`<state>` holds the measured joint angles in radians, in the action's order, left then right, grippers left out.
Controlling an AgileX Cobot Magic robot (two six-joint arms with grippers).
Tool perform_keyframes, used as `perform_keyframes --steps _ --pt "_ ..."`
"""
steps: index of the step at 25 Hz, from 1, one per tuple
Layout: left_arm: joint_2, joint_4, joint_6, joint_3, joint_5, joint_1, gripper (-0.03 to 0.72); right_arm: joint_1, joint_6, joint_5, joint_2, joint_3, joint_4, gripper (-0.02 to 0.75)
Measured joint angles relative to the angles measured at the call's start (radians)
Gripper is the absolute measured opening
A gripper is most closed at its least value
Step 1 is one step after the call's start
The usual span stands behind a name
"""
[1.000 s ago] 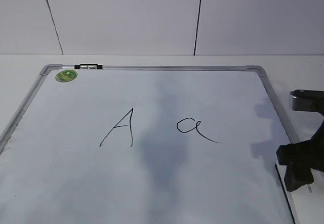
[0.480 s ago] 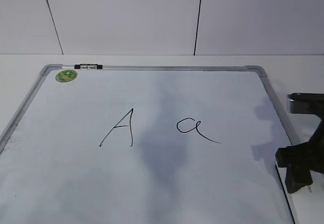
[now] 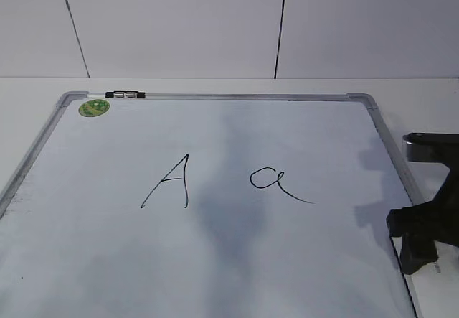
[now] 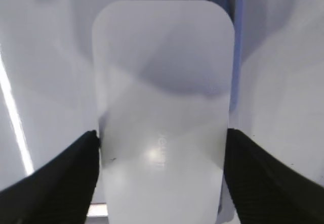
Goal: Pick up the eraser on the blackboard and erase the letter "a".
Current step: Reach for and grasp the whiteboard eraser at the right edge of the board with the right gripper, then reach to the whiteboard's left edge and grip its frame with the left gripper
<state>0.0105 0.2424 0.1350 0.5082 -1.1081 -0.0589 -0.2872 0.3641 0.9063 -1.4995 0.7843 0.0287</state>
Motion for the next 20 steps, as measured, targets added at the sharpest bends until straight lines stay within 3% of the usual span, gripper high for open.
perform_keyframes --steps 20 --pt "0.0 0.002 0.0 0.0 0.001 0.0 0.371 0.0 -0.017 -0.004 -0.031 -0.001 -0.011 0.57"
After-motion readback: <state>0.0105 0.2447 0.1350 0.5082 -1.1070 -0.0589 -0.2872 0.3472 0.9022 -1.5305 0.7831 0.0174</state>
